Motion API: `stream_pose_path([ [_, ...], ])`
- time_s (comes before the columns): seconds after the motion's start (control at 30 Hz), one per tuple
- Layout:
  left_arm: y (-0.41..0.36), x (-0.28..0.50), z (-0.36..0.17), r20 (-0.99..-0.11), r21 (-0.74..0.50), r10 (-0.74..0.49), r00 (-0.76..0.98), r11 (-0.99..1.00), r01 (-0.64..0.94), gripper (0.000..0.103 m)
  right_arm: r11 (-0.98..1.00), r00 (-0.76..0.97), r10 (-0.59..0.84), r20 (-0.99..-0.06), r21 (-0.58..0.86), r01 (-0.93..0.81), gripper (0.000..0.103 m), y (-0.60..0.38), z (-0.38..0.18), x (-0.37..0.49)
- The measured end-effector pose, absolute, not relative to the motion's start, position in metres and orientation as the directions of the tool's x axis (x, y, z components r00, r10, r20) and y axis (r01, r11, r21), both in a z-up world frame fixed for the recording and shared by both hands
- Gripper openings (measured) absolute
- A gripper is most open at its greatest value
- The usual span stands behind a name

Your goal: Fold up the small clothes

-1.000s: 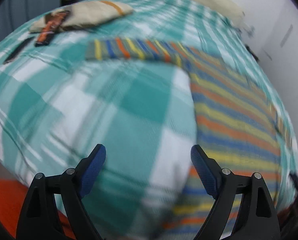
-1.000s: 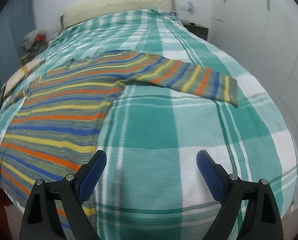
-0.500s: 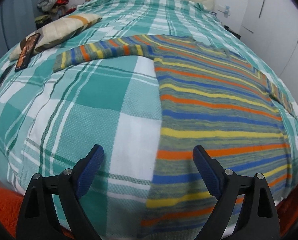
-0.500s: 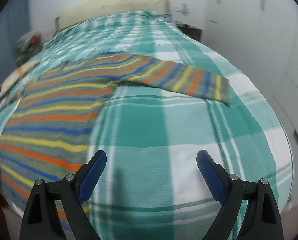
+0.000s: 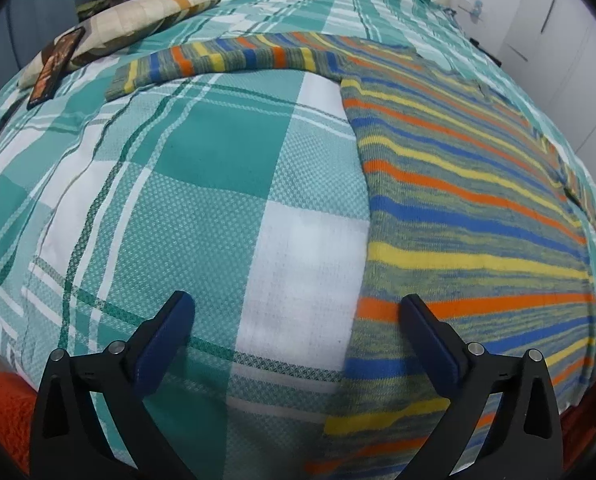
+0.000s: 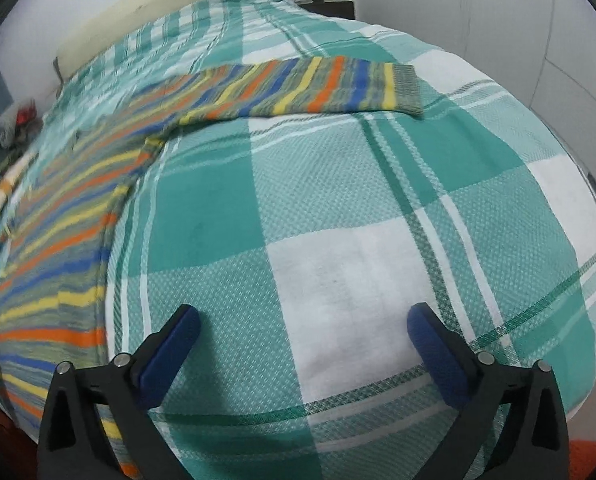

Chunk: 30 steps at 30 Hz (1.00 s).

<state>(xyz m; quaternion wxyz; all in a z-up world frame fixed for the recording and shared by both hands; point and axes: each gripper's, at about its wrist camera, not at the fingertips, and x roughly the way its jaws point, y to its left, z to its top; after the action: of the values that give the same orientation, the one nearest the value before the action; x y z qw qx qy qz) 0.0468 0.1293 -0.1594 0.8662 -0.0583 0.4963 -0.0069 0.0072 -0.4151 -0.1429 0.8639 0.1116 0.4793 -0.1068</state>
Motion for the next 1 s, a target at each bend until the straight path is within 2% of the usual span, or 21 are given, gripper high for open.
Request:
stream_pose_path([
  [1.0, 0.1257, 0.0461, -0.1638, -0.883, -0.066, -0.058, 0.465, 0.998, 0.000, 0.103, 0.956, 0.512, -0.094, -0.854, 0.066, 0.286, 0.103, -0.4098, -0.1480, 0.0089],
])
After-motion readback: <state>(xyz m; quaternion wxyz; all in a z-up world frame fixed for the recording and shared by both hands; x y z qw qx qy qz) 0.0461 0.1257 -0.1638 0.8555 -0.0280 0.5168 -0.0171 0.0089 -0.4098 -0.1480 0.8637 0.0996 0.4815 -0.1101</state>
